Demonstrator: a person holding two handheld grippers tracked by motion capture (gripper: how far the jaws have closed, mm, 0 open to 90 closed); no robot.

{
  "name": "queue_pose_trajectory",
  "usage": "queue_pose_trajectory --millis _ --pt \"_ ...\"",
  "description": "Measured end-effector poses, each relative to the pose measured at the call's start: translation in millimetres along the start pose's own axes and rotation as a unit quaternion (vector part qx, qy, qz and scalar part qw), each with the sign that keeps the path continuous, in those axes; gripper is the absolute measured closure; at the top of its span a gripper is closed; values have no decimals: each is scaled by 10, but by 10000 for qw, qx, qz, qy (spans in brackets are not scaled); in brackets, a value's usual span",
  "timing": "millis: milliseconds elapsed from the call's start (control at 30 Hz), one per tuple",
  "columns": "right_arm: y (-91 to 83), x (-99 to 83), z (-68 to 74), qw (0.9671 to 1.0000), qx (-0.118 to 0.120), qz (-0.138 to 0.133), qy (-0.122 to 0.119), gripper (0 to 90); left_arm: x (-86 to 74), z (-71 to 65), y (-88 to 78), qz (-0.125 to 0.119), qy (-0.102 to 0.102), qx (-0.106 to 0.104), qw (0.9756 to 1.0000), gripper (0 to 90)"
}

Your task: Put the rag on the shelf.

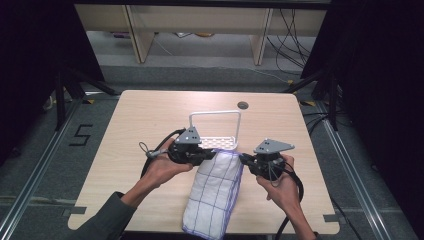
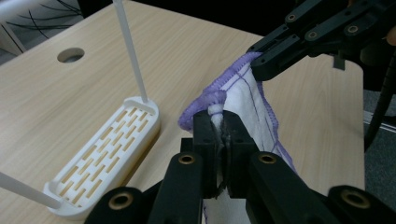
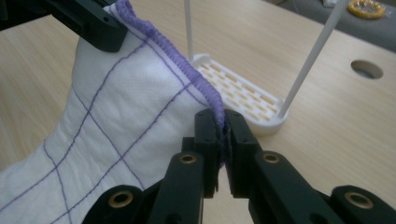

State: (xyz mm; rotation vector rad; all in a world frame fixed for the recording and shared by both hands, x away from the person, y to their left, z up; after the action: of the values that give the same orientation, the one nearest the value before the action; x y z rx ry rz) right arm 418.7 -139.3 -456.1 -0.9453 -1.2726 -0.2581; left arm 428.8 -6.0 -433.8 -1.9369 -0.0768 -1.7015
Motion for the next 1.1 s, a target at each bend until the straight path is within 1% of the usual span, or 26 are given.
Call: queue_pose_trajectory --millis 33,67,100,167,233,267,300,333,367,400,433,500,567,600,633,667,700,767,833,867,900,967,1000,1033,1067,1100 --pt "-47 113 21 10000 -10 -38 -33 857 85 -18 -81 -70 6 -5 10000 857" --pt "-47 113 21 10000 -10 -38 -33 857 85 -18 -81 -70 6 -5 10000 857" --pt "-87 274 13 9993 -14 -246 -284 859 191 -38 -163 -224 -4 0 9997 857" --pt "-142 416 43 9988 -22 -351 -344 860 313 -51 -244 -391 30 13 9992 857" --pt "-197 564 64 9978 -52 -456 -480 861 425 -54 -323 -489 71 65 9988 858" --pt "-226 634 73 9975 -61 -491 -505 861 425 -54 -323 -489 71 65 9988 858" --pt "-254 703 83 9972 -68 -528 -530 862 529 -54 -386 -608 86 88 9981 858" --pt "-281 765 93 9969 -55 -552 -561 862 577 -50 -411 -658 97 105 9977 858" --pt "-311 822 99 9968 -71 -564 -567 862 621 -37 -435 -701 122 144 9974 857" --pt "-327 896 78 9952 -140 -663 -704 862 621 -37 -435 -701 122 144 9974 858" --pt "-342 957 76 9945 -186 -723 -741 862 700 -18 -468 -773 146 191 9967 858" --pt "-366 1045 97 9946 -131 -711 -739 862 770 5 -495 -834 176 248 9960 857" --pt "-368 1149 69 9931 -214 -810 -818 862 835 35 -510 -901 212 326 9952 857" --pt "-361 1205 44 9917 -267 -881 -895 862 862 50 -513 -921 207 345 9949 857" --pt "-357 1245 32 9916 -252 -874 -919 862 888 71 -516 -943 205 387 9946 856" --pt "-345 1288 12 9912 -297 -921 -902 862 913 93 -516 -967 198 420 9942 857" --pt "-333 1330 -12 9904 -292 -934 -979 862 928 114 -515 -973 201 439 9941 856" --pt "-300 1385 -43 9914 -287 -926 -883 862 973 174 -509 -995 167 506 9936 856" --pt "-263 1441 -90 9914 -299 -933 -869 862 1016 225 -504 -1019 146 564 9931 856" --pt "-263 1441 -90 9914 -299 -933 -869 862 1016 225 -504 -1019 146 564 9931 856" --pt "-226 1496 -128 9917 -330 -944 -813 862 1057 282 -500 -1018 138 644 9926 856" --pt "-214 1526 -150 9916 -328 -936 -834 862 1080 309 -500 -1022 129 670 9924 856" --pt "-197 1558 -162 9916 -350 -965 -793 862 1103 341 -501 -1017 136 712 9922 856" --pt "-176 1615 -175 9921 -298 -963 -748 862 1154 391 -514 -1050 97 750 9916 856" --pt "-176 1636 -177 9929 -315 -936 -663 862 1178 417 -517 -1066 88 777 9912 856" --pt "-168 1665 -189 9930 -284 -940 -659 862 1212 462 -516 -1054 108 823 9910 856"
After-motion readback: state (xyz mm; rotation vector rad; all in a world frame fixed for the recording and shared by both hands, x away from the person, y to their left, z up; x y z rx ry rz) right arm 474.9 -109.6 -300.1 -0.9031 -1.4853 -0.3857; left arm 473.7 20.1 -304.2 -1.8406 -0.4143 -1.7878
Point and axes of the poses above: each handheld gripper's, and its own axes: y roughly forward along the jaws, x roughly out of its top, z roughly to its left, the point moved 10 cm from there along y, roughly forward along the jaws, and after that the axes turned 9 degrees about -z, right-handed, at the moved point
